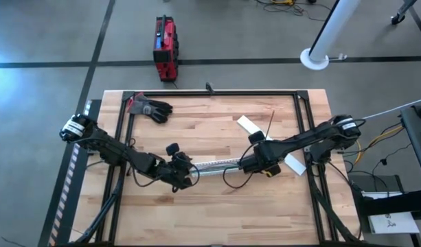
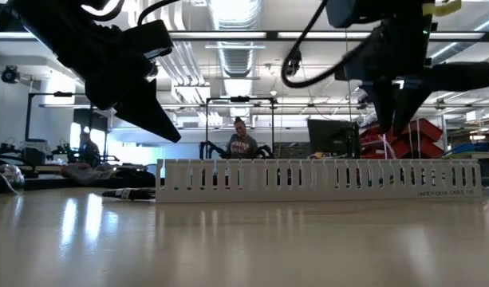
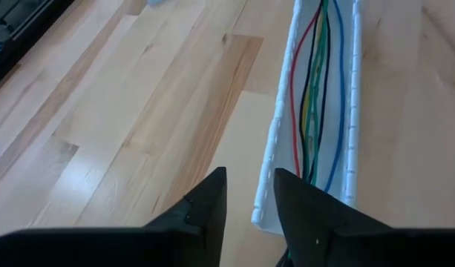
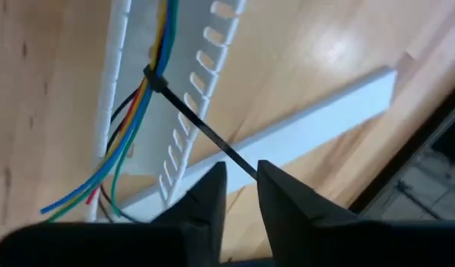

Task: Ziptie cables
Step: Put the zip-tied cables into the white cable duct

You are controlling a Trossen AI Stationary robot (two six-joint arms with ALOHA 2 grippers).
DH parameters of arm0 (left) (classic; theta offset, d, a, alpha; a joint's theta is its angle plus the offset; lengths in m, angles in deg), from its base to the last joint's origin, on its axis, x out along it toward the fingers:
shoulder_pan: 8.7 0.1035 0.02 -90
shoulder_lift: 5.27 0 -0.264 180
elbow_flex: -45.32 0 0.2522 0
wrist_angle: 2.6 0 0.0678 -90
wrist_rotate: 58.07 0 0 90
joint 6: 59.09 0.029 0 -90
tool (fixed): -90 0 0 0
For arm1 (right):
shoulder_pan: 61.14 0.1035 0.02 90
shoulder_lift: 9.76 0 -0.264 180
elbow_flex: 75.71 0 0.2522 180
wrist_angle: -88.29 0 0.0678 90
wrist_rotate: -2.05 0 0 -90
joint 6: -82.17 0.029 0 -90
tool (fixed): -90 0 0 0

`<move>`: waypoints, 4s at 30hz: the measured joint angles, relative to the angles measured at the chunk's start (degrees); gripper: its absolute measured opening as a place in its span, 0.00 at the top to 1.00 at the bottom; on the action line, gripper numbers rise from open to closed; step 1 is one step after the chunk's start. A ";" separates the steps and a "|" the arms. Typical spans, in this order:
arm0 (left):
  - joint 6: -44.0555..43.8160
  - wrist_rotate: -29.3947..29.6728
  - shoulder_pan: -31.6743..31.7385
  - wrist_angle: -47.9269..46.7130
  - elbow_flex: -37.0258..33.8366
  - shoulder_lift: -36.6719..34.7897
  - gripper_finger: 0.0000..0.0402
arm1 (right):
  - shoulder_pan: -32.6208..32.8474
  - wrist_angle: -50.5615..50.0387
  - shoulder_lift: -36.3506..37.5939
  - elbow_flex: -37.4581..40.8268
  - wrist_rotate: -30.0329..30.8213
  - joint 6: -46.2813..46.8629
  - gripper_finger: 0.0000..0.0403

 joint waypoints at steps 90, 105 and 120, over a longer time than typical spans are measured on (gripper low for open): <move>17.68 -28.55 14.99 26.17 2.54 16.98 0.78 | -2.99 4.66 -0.11 1.56 -36.62 23.43 1.00; 18.07 -28.31 14.06 19.57 2.51 16.59 0.99 | -0.99 5.75 -0.11 2.32 -28.26 25.15 1.00; 17.77 -28.45 14.03 20.68 2.47 16.68 1.00 | -4.01 16.38 -4.96 5.92 -27.20 14.98 1.00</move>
